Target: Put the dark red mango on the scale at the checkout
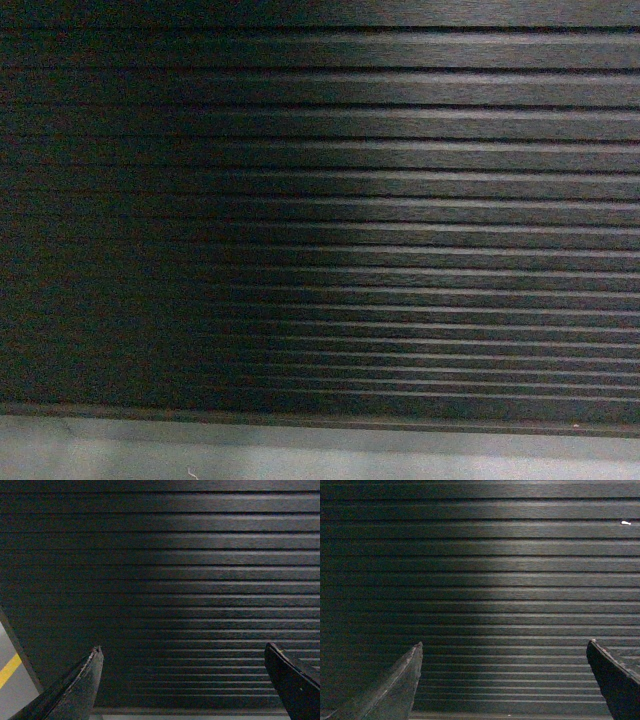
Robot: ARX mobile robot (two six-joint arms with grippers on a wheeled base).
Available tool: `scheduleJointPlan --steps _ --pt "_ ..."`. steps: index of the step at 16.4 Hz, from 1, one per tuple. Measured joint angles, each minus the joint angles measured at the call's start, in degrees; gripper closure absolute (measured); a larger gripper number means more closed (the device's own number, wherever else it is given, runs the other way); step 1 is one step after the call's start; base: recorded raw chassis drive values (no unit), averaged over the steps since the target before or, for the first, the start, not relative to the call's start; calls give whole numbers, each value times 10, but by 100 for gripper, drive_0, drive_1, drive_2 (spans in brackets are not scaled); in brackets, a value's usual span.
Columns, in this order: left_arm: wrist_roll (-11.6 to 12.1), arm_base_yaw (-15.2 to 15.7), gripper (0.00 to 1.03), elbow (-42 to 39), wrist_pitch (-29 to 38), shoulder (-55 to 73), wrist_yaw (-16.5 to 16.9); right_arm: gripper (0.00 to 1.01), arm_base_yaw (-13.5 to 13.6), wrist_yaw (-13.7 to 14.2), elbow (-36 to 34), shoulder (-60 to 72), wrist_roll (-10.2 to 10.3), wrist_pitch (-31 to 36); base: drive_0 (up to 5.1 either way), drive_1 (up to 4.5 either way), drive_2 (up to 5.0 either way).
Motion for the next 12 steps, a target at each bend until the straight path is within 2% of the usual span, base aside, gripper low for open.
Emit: scheduleJointPlan --steps 12 --pt "0 0 5 0 -1 0 0 3 0 0 0 0 0 -1 0 0 0"
